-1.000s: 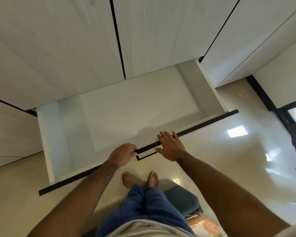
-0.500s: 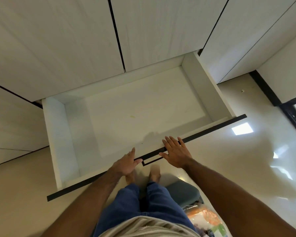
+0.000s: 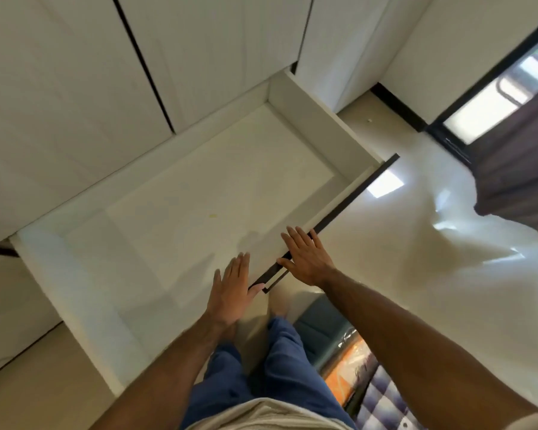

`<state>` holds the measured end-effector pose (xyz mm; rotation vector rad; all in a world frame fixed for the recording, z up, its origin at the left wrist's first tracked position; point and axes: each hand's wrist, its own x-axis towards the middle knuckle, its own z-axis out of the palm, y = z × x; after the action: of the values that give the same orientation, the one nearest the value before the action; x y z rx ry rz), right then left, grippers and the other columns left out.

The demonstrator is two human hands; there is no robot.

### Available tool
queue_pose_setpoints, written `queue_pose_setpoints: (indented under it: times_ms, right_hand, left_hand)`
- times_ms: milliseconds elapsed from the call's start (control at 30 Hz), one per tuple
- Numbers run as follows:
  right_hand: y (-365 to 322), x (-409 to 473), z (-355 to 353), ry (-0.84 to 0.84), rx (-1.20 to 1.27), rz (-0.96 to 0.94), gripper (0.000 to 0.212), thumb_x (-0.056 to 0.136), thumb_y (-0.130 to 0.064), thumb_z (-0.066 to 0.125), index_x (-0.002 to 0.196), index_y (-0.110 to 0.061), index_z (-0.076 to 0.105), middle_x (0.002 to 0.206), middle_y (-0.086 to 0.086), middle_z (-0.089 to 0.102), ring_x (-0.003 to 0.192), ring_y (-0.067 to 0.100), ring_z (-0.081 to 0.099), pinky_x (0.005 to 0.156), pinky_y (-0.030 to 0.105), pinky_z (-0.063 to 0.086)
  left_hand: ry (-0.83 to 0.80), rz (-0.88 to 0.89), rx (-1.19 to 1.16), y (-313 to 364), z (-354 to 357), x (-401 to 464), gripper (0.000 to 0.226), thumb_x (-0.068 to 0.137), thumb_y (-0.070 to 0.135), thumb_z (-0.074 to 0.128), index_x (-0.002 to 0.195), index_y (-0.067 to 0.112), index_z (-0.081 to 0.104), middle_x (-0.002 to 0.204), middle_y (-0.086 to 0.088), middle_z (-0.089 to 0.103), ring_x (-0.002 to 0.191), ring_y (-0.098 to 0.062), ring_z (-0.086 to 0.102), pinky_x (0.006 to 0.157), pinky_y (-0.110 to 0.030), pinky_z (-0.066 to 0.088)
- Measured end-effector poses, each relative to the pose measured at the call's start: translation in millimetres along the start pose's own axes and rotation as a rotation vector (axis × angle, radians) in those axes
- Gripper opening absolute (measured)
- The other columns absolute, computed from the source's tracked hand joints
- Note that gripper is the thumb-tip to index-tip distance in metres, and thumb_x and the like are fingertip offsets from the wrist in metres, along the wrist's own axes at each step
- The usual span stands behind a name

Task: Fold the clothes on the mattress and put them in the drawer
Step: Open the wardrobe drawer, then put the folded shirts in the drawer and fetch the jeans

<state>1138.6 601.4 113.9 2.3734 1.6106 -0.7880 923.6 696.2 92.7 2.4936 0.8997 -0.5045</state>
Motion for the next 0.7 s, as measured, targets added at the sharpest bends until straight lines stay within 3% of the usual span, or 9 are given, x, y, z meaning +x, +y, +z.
queue_pose_setpoints:
  times_ms: [100,233,433,500,600,700]
  right_hand:
    - [-12.2,-18.1,12.2,0.054,0.043,0.079,0.077,0.103,-0.065,0.019,0.163,-0.021,-0.001,0.170,0.003,-0.013,0.156,0.023,-0.015,0.121,0.045,-0.017]
    - [-14.1,-51.7,24.5,0.099,0.109,0.189,0.077,0.103,-0.066,0.018,0.163,-0.022,-0.003,0.169,0.003,-0.016,0.155,0.023,-0.018,0.123,0.048,-0.016]
    - [28.6,-120.5,57.6,0.152,0.348,0.478,0.086,0.092,-0.071,0.004,0.163,-0.023,-0.006,0.168,0.003,-0.020,0.154,0.024,-0.022,0.121,0.046,-0.019]
    - [39.1,-150.6,75.9,0.182,0.427,0.563,0.095,0.084,-0.075,-0.004,0.163,-0.022,-0.005,0.169,0.002,-0.019,0.155,0.024,-0.020,0.122,0.047,-0.017]
    - [56.5,-201.4,119.4,0.243,0.544,0.722,0.084,0.096,-0.071,0.008,0.163,-0.021,-0.002,0.170,0.003,-0.014,0.156,0.024,-0.016,0.124,0.049,-0.013]
    - [67.3,-243.4,169.8,0.260,0.655,0.879,0.084,0.096,-0.069,0.005,0.164,-0.019,0.000,0.171,0.005,-0.008,0.157,0.026,-0.010,0.125,0.051,-0.007]
  left_hand:
    - [0.005,0.104,0.081,-1.8,2.0,4.2,0.090,0.089,0.072,0.010,0.161,0.020,-0.005,0.169,-0.007,0.002,0.156,-0.024,0.009,0.122,-0.053,0.018]
    - [0.004,0.270,0.214,4.5,-1.7,12.5,0.091,0.091,0.072,0.009,0.159,0.017,-0.013,0.167,-0.007,-0.017,0.155,-0.023,-0.008,0.123,-0.059,0.008]
    - [0.134,0.675,0.392,68.3,-2.1,36.9,0.082,0.099,0.059,0.032,0.161,0.011,0.008,0.169,-0.011,-0.004,0.156,-0.027,0.002,0.121,-0.062,0.010]
    - [0.096,0.798,0.459,99.9,4.8,40.2,0.080,0.098,0.053,0.040,0.160,0.010,0.015,0.168,-0.014,-0.001,0.156,-0.029,0.003,0.120,-0.063,0.011]
    - [-0.018,0.925,0.454,159.2,29.0,33.5,0.068,0.100,0.046,0.035,0.156,0.009,0.030,0.167,-0.014,0.015,0.154,-0.030,0.017,0.120,-0.062,0.019]
    - [-0.289,0.944,0.305,214.5,71.4,29.2,0.064,0.101,0.046,0.038,0.154,0.011,0.033,0.160,-0.013,0.032,0.147,-0.031,0.032,0.120,-0.048,0.024]
